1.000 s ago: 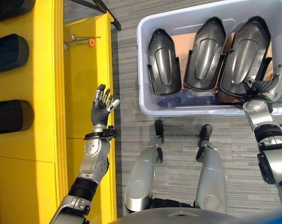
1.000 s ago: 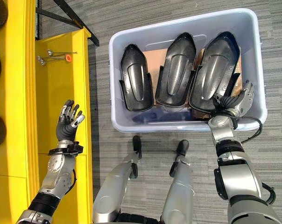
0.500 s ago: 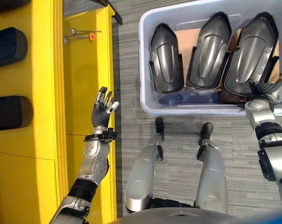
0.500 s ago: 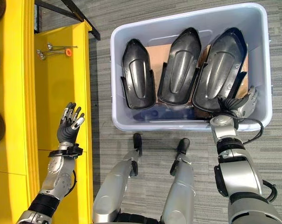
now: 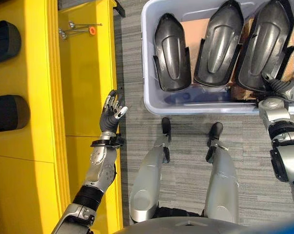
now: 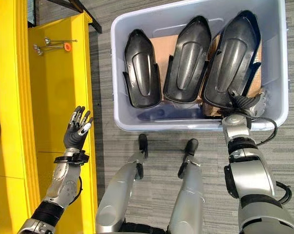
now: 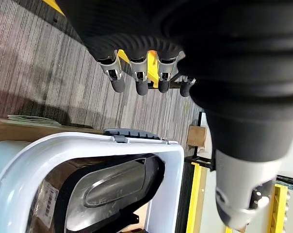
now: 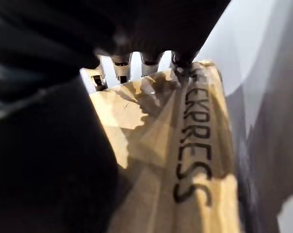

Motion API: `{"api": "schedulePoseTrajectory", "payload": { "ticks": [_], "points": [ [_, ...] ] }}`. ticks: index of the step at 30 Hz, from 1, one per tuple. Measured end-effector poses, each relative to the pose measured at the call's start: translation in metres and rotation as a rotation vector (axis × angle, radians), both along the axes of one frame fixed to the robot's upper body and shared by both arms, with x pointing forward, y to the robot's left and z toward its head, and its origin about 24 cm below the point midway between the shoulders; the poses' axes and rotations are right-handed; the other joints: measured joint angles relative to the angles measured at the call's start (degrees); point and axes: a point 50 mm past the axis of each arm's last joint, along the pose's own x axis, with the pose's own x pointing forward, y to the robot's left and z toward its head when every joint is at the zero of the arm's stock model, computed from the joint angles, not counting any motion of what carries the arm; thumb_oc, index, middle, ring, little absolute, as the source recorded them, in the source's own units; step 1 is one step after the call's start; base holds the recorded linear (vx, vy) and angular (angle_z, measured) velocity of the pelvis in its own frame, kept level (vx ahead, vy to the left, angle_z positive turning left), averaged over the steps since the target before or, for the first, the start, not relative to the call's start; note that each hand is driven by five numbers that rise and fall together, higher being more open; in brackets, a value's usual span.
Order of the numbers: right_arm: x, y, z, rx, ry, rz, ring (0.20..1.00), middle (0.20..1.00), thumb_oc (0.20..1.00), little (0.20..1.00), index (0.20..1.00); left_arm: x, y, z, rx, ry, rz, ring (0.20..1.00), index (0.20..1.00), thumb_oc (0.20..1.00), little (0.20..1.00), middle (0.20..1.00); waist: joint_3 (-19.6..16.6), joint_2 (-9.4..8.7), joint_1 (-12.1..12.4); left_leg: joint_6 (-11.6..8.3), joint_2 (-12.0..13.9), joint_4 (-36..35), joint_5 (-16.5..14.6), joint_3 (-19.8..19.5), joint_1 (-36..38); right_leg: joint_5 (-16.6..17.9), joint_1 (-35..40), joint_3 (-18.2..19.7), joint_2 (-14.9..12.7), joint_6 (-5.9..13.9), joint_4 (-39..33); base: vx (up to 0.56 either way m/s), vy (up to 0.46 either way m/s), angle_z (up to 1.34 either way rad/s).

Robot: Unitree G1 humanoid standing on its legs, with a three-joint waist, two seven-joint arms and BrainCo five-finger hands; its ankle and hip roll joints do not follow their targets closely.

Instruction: Move parts from the plastic box to the shelf.

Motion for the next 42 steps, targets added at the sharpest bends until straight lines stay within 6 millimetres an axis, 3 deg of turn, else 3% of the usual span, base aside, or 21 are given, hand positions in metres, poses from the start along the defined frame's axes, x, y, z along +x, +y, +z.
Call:
{"api": "schedulePoseTrajectory", "payload": {
  "ticks": [1, 3, 8, 20, 26, 32, 42],
  "points": [
    [0.0, -0.001, 0.002, -0.02, 0.012, -0.004, 0.677, 0.677, 0.677, 0.677, 0.677, 0.0, -0.001, 0.0, 0.001, 0.0, -0.004, 1.0, 1.0, 1.0, 1.0, 1.0, 0.0, 0.0, 0.0, -0.03, 0.0, 0.1, 0.0, -0.1, -0.4, -0.2, -0.5, 0.0, 0.0, -0.03, 0.4, -0.01, 0.001, 0.03],
    [0.0, -0.004, 0.008, -0.081, 0.039, -0.012, 0.2, 0.2, 0.2, 0.2, 0.2, 0.001, -0.001, 0.001, 0.001, -0.006, -0.008, 1.0, 1.0, 1.0, 1.0, 1.0, 0.0, 0.01, 0.1, -0.07, 0.0, 1.0, 0.0, -0.6, -1.7, -0.4, -1.6, 0.0, 0.0, 0.02, 1.1, -0.01, -0.007, 0.05],
    [-0.003, -0.019, 0.028, -0.274, 0.155, -0.085, 0.2, 0.2, 0.2, 0.2, 0.2, 0.0, -0.003, -0.001, 0.003, -0.007, -0.015, 1.0, 1.0, 1.0, 1.0, 1.0, 0.0, 0.01, 0.8, -0.24, 0.2, 1.9, -0.1, -1.0, -3.8, -0.6, -3.3, -0.5, -0.4, -0.31, 2.1, -0.01, -0.013, 0.05],
    [-0.015, -0.033, 0.016, -0.279, 0.214, -0.146, 0.2, 0.2, 0.2, 0.2, 0.2, 0.0, -0.003, 0.0, -0.025, -0.028, -0.036, 1.0, 1.0, 1.0, 1.0, 1.0, 0.0, 0.0, 1.6, -0.28, 0.4, 2.3, 0.1, -2.4, -4.2, -0.9, -2.8, -1.9, -0.5, -0.78, 2.3, 0.01, -0.014, 0.05],
    [-0.017, -0.032, 0.011, -0.246, 0.184, -0.171, 0.2, 0.2, 0.2, 0.2, 0.2, 0.001, -0.003, 0.002, -0.026, -0.037, -0.036, 1.0, 1.0, 1.0, 1.0, 1.0, 0.0, 0.0, 1.5, -0.38, 0.6, 2.9, -0.2, -2.4, -4.4, -0.9, -2.5, -1.9, -0.4, -0.73, 2.3, 0.0, -0.005, 0.0],
    [-0.018, -0.023, -0.006, -0.091, 0.032, -0.2, 0.2, 0.2, 0.2, 0.2, 0.2, 0.0, -0.002, 0.003, -0.025, -0.047, -0.03, 1.0, 1.0, 1.0, 1.0, 1.0, 0.0, 0.0, 1.3, -0.35, 0.7, 3.0, -0.4, -2.6, -2.9, -0.7, -0.4, -2.0, 0.4, -0.43, 1.2, 0.0, 0.0, -0.01],
    [-0.017, -0.01, 0.002, -0.283, -0.017, -0.179, 0.2, 0.2, 0.2, 0.2, 0.2, -0.003, 0.01, 0.002, -0.001, -0.037, -0.003, 1.0, 1.0, 1.0, 1.0, 1.0, 0.0, -0.08, 1.0, 0.03, 1.0, 2.1, -1.2, -2.1, 3.5, 0.7, 6.9, -1.9, 1.0, 0.05, -2.1, 0.01, -0.009, -0.04]
  ]
}}
